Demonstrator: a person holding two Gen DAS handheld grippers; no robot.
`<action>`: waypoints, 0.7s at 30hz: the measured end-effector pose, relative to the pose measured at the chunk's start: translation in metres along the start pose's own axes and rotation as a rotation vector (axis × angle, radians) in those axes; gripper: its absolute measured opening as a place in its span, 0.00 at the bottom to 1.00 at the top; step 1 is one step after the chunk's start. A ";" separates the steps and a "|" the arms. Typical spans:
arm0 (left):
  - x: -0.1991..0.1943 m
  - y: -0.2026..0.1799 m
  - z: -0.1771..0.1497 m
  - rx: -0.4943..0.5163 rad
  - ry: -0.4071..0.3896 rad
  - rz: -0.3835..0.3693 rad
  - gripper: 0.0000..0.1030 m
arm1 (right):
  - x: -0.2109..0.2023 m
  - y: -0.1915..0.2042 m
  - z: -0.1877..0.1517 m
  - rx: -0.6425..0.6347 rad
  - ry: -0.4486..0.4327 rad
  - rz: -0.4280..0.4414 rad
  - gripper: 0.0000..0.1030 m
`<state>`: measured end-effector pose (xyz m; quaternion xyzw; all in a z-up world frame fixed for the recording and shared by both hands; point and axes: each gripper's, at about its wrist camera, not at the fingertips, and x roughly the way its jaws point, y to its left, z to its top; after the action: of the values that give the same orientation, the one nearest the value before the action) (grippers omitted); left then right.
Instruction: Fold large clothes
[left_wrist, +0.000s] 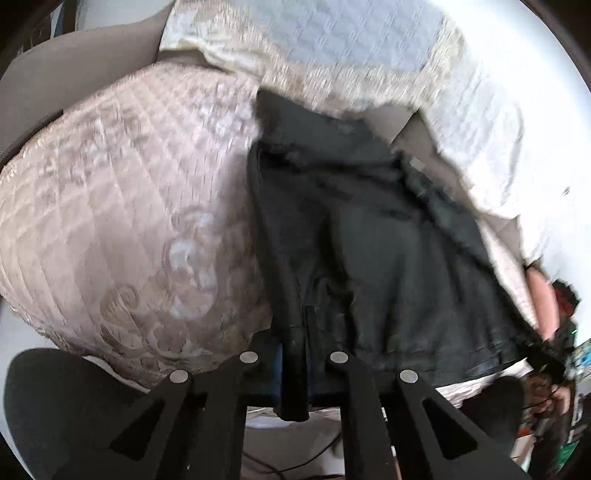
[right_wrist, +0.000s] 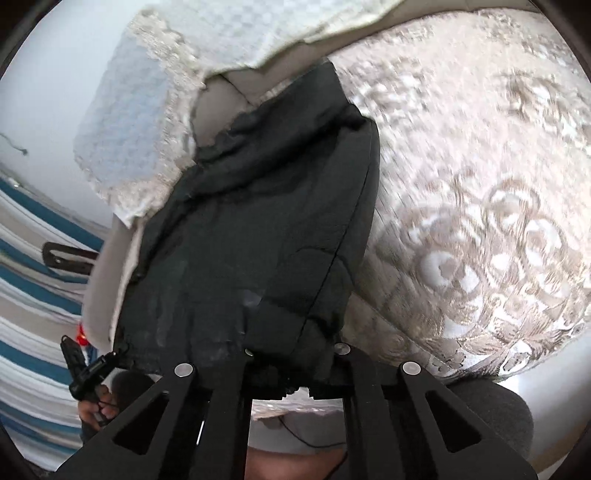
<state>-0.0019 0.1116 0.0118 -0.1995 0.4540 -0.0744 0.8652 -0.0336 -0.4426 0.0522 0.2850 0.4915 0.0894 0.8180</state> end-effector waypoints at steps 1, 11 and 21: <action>-0.010 0.000 0.003 -0.007 -0.022 -0.025 0.08 | -0.006 0.002 0.000 -0.001 -0.010 0.011 0.06; -0.033 0.011 0.000 -0.072 -0.057 -0.158 0.08 | -0.016 0.002 -0.011 0.031 -0.036 0.078 0.06; -0.032 -0.004 0.066 -0.040 -0.195 -0.266 0.08 | -0.020 0.035 0.062 -0.047 -0.131 0.186 0.06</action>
<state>0.0337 0.1365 0.0709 -0.2811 0.3387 -0.1594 0.8837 0.0143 -0.4460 0.1082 0.3153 0.4062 0.1578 0.8430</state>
